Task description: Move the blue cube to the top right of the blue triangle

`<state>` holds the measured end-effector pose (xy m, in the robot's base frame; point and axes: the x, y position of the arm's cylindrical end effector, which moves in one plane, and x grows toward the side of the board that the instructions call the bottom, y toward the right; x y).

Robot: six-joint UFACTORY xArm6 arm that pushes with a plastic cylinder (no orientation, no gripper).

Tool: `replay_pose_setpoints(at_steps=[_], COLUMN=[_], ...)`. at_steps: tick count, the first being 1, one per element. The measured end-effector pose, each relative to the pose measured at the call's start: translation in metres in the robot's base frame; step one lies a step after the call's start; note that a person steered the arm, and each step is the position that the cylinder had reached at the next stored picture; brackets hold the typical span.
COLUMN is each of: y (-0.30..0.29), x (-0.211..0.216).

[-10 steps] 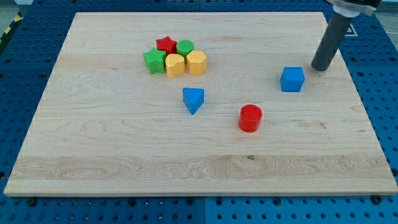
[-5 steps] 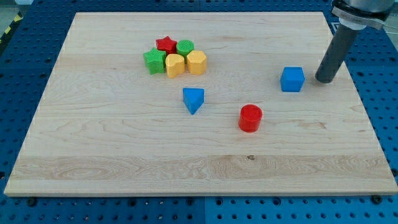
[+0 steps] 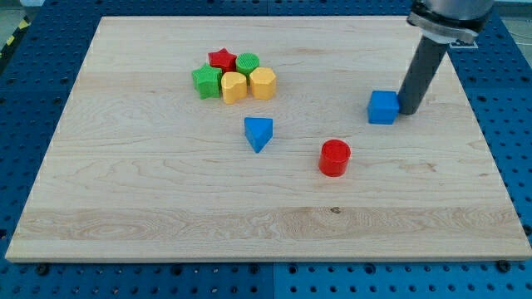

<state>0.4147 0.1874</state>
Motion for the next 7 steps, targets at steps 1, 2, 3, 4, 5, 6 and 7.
replay_pose_setpoints(at_steps=[1, 2, 3, 4, 5, 6, 7], y=[-0.019, -0.02, -0.03, -0.036, -0.048, -0.065, -0.08], x=[0.004, 0.004, 0.006, 0.007, 0.007, 0.007, 0.007])
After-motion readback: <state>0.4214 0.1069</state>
